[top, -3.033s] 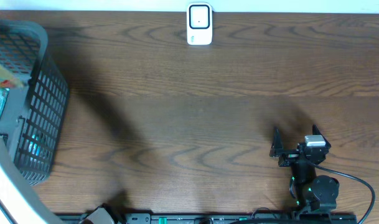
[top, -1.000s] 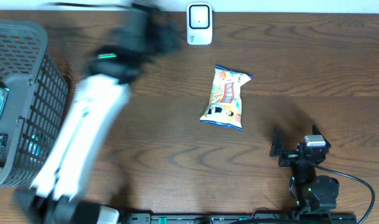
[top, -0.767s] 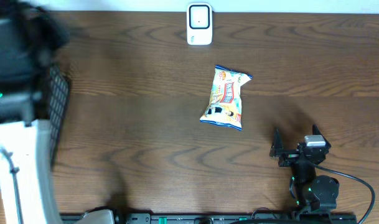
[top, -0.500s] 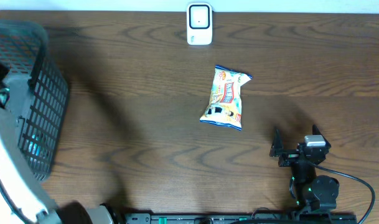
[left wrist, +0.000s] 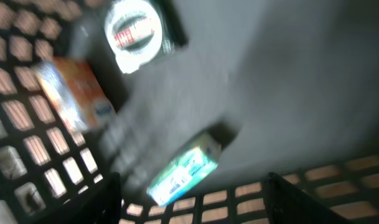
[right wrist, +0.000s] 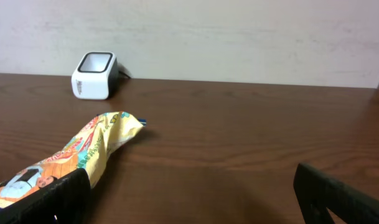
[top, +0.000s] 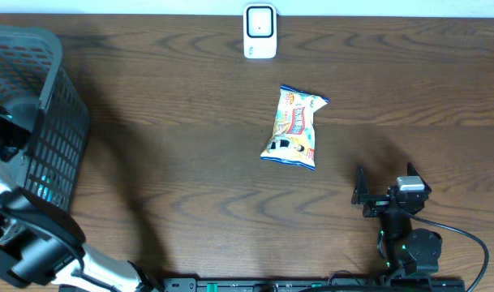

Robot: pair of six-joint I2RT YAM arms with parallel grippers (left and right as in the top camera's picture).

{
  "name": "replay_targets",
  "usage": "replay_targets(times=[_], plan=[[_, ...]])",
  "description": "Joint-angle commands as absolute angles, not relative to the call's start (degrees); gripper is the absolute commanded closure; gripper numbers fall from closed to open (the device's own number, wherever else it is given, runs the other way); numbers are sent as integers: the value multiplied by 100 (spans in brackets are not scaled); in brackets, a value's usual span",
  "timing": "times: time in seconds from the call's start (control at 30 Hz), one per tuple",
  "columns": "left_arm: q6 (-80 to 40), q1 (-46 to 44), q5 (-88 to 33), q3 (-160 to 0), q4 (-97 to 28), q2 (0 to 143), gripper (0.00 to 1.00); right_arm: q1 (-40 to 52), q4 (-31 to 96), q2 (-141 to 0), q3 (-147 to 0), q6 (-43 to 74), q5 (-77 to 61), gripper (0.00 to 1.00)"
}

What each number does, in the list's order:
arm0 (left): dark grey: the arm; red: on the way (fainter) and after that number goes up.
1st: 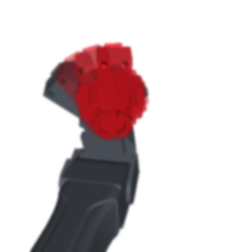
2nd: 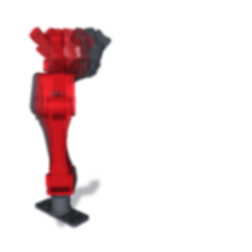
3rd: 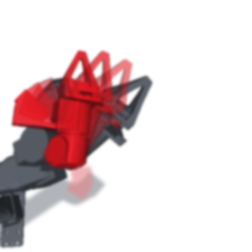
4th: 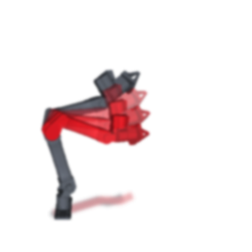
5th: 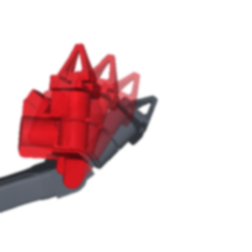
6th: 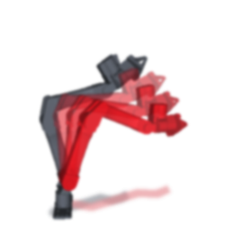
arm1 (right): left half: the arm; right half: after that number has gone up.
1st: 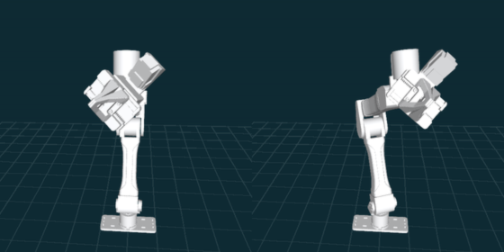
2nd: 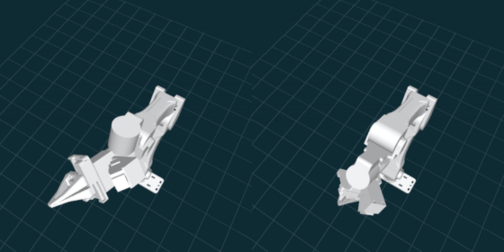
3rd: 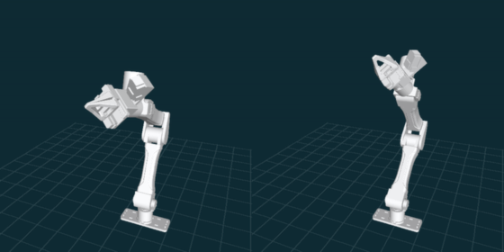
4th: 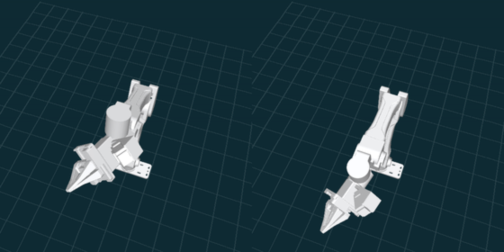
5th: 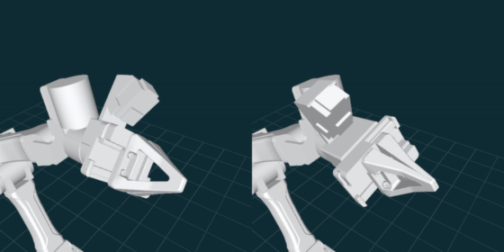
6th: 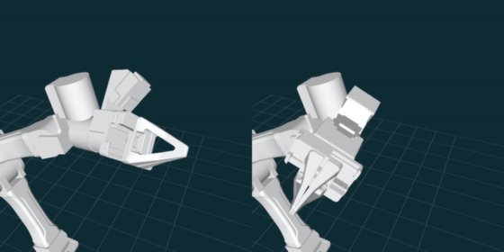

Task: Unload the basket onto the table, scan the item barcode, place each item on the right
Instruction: 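Return the left gripper into the basket toward a small green box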

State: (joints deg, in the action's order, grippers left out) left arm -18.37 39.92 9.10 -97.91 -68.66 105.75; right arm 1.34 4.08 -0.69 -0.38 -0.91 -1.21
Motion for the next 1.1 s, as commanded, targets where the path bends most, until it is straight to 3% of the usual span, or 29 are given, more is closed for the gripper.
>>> replay_targets(times=[0.0,0.23,0.27,0.4,0.57,0.9,0.97,1.07], plan=[[-1754,4143,388,-9762,-7190,10908,28,117,445,-38,-36,-91,-80,1],[-1059,4209,-666,-9537,-7393,11375,27,117,445,-38,-36,-91,-80,1],[-1007,4209,-711,-9494,-7435,11410,22,117,445,-38,-36,-91,-80,1],[-1004,4209,-408,-9303,-7561,11590,16,117,445,-38,-36,-91,-80,1],[-1011,4211,270,-9170,-7467,11714,15,117,445,-38,-36,-91,-80,1],[-923,4215,-99,-8860,-7091,11723,15,117,445,-38,-36,-91,-80,1],[-899,4215,-84,-8700,-6947,11723,22,117,445,-38,-36,-91,-80,1],[-906,4215,-86,-8530,-6777,11725,44,117,445,-38,-36,-91,-80,1]])
